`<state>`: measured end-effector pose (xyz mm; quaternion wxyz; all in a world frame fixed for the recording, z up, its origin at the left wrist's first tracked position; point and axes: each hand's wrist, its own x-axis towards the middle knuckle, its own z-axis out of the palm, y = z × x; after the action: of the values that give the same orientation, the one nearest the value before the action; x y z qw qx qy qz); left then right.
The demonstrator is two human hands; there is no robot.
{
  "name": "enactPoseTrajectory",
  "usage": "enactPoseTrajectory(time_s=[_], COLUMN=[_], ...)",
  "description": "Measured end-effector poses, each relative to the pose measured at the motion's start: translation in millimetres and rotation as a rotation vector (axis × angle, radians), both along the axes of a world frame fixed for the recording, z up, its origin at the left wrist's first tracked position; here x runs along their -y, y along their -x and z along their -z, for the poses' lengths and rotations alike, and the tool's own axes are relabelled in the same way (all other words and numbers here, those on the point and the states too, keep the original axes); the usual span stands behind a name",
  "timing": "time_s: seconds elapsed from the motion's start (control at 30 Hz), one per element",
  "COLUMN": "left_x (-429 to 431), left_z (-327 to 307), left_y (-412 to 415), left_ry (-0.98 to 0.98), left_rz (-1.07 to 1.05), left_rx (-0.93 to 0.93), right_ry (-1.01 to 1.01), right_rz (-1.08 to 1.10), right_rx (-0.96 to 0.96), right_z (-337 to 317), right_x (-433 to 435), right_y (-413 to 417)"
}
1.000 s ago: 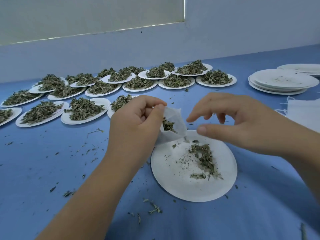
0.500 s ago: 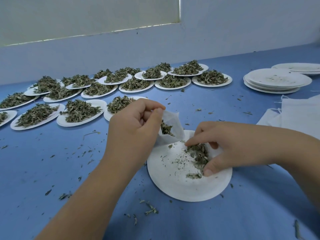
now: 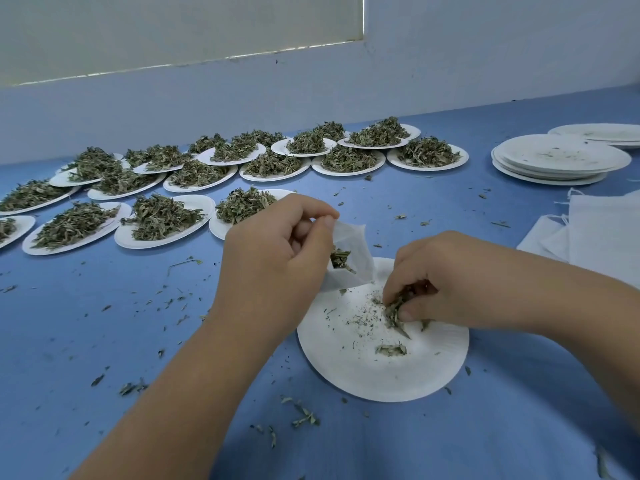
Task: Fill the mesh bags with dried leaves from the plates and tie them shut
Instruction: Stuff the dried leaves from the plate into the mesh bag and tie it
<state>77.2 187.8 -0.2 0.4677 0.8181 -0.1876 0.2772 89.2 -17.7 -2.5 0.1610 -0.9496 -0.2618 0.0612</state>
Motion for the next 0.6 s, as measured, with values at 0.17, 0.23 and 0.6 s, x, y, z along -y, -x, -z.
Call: enactPoseTrajectory(time_s=[0.17, 0.23, 0.6], left_x=[0.1, 0.6, 2.9], left_z=[0.9, 0.6, 0.9], left_y=[-0.6, -0.3, 0.6], left_ry=[-0.008, -0.013, -0.043], left_rz=[-0.004, -0.001, -0.01], left_rx=[0.016, 0.017, 0.026], right_ry=[-0.021, -0.034, -0.418], right_rz=[0.008, 0.002, -0.012], right_rx=[0.012, 0.008, -0.116], right_z=[0.2, -1.1, -26.0], right_x=[-2.1, -2.0, 12.4], right_y=[1.8, 2.7, 7.7])
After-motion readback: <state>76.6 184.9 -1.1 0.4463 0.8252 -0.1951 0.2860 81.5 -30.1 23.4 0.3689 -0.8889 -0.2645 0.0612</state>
